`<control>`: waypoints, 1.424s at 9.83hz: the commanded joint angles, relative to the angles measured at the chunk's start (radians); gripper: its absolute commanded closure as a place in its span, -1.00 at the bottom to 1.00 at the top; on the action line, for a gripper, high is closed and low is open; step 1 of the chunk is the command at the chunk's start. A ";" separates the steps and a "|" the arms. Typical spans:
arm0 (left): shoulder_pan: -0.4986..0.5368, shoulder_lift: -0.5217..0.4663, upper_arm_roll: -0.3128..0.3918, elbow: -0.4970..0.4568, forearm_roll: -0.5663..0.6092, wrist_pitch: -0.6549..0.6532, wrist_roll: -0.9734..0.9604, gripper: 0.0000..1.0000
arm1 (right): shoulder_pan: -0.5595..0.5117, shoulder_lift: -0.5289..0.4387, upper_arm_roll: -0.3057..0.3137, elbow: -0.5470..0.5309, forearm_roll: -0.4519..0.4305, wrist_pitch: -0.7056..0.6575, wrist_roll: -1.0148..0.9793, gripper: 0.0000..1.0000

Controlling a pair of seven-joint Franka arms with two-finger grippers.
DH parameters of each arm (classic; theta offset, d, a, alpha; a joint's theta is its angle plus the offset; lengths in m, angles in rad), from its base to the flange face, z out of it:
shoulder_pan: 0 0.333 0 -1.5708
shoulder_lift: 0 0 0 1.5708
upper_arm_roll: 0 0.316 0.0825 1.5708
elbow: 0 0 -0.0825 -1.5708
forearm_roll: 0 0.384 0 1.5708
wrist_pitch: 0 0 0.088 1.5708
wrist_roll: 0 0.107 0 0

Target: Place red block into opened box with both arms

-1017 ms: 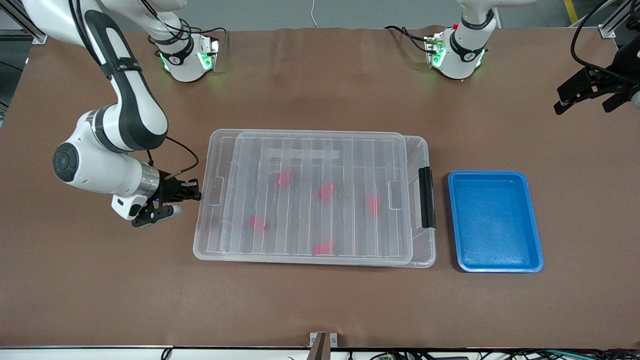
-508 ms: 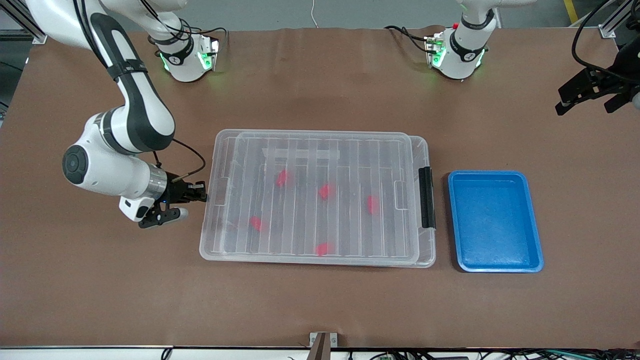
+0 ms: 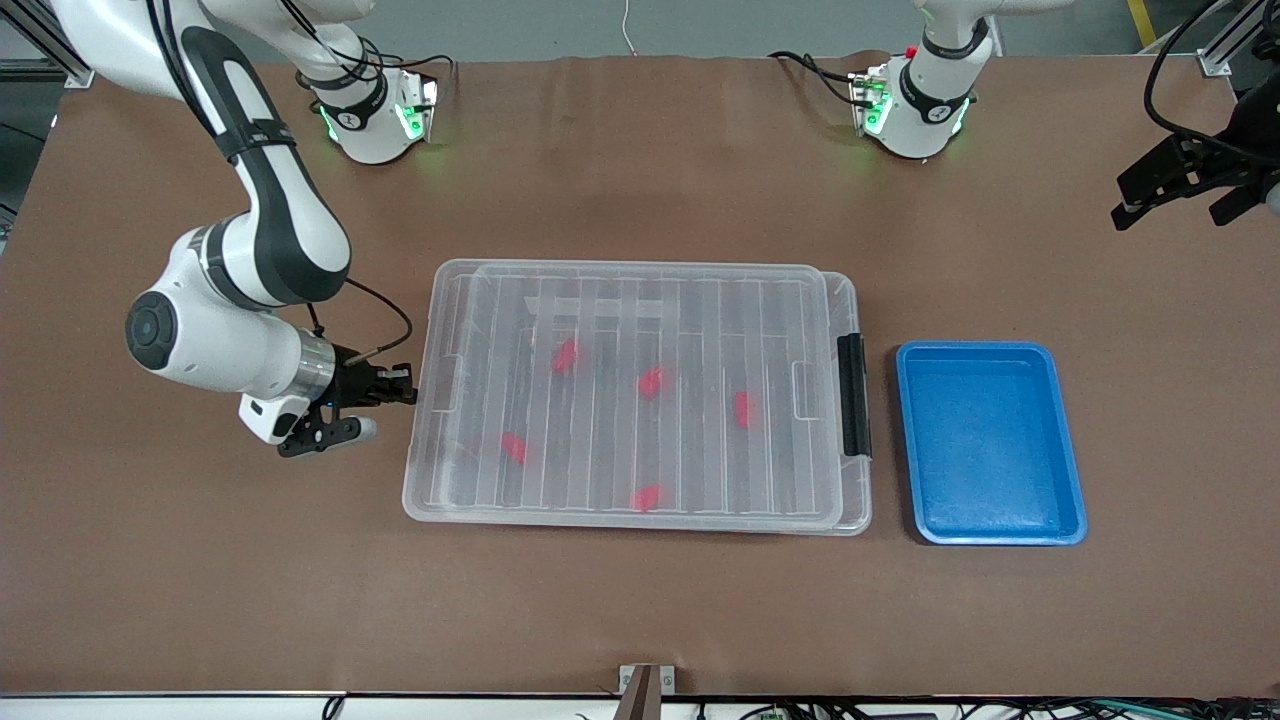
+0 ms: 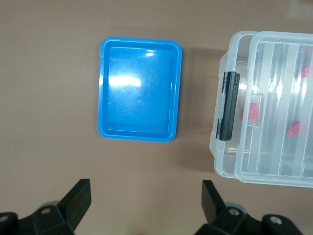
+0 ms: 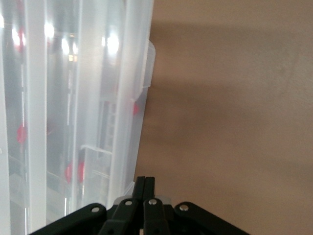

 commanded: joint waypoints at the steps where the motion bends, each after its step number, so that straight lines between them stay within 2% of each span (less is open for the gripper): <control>1: 0.002 0.016 0.000 -0.012 0.020 -0.001 0.018 -1.00 | -0.103 -0.082 -0.021 0.026 0.004 -0.128 0.017 0.09; 2: 0.000 0.018 0.001 -0.011 0.023 0.001 0.018 -1.00 | -0.113 -0.120 -0.068 0.047 0.004 -0.188 0.014 -0.99; 4: -0.003 0.018 0.000 -0.011 0.029 -0.001 0.018 -1.00 | -0.113 -0.229 -0.132 0.058 -0.026 -0.260 0.021 -1.00; 6: -0.001 0.018 -0.005 -0.009 0.029 -0.002 0.016 -1.00 | -0.107 -0.353 -0.140 0.078 -0.225 -0.383 0.127 -1.00; 7: 0.000 0.018 -0.005 -0.009 0.028 -0.002 0.018 -1.00 | -0.105 -0.389 -0.136 0.114 -0.287 -0.462 0.234 -1.00; 9: -0.009 0.019 -0.006 -0.008 0.031 -0.002 0.015 -1.00 | -0.111 -0.395 -0.149 0.296 -0.316 -0.678 0.266 -1.00; 10: -0.009 0.019 -0.008 -0.008 0.031 -0.002 0.015 -1.00 | -0.113 -0.394 -0.158 0.335 -0.322 -0.696 0.250 -1.00; 14: -0.007 0.021 -0.022 -0.008 0.031 -0.004 0.013 -1.00 | -0.114 -0.387 -0.179 0.333 -0.321 -0.684 0.232 -1.00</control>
